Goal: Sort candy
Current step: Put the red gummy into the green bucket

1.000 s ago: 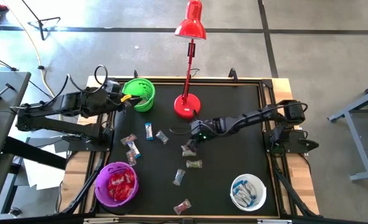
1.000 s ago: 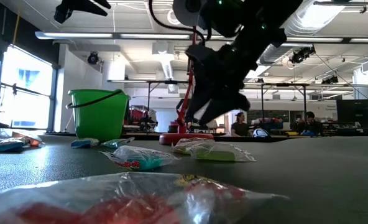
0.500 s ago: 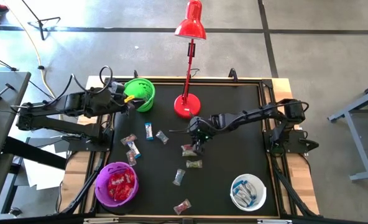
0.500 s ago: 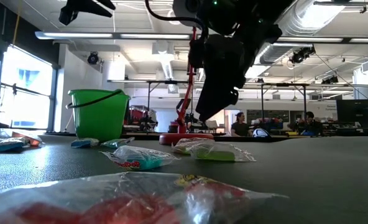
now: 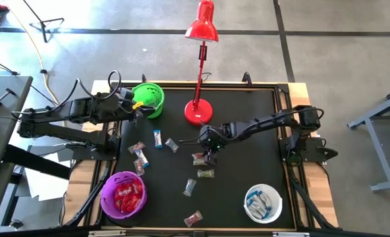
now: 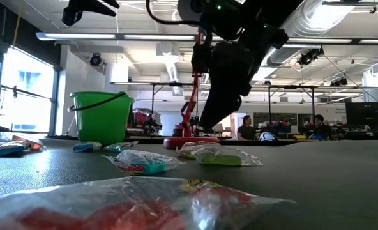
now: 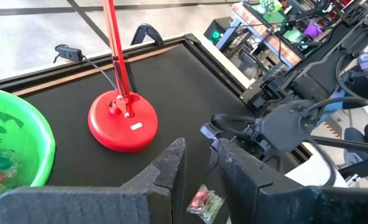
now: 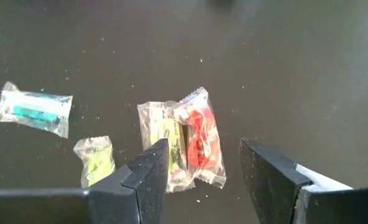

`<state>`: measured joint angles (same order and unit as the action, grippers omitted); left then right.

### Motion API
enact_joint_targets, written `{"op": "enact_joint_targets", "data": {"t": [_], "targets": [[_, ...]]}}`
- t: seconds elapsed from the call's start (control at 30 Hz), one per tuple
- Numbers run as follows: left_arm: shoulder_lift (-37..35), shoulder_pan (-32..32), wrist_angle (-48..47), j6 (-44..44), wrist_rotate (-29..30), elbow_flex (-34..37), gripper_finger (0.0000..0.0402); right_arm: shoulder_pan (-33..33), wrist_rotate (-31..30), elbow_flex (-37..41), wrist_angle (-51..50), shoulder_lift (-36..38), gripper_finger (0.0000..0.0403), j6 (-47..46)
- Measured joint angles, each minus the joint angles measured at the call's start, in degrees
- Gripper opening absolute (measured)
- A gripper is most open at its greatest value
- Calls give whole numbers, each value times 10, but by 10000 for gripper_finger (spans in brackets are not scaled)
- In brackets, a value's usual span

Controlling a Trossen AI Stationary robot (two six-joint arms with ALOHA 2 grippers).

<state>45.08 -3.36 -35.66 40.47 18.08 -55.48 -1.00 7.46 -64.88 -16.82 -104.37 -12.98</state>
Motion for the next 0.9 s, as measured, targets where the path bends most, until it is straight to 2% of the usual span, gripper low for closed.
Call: {"op": "enact_joint_targets", "data": {"t": [0.77,0.9], "targets": [[0,1,-1,-2,-15,0,76,-13,-20,0,33,-68,192,-35],[0,1,-1,-2,-15,0,76,-13,-31,0,33,-68,171,-35]]}}
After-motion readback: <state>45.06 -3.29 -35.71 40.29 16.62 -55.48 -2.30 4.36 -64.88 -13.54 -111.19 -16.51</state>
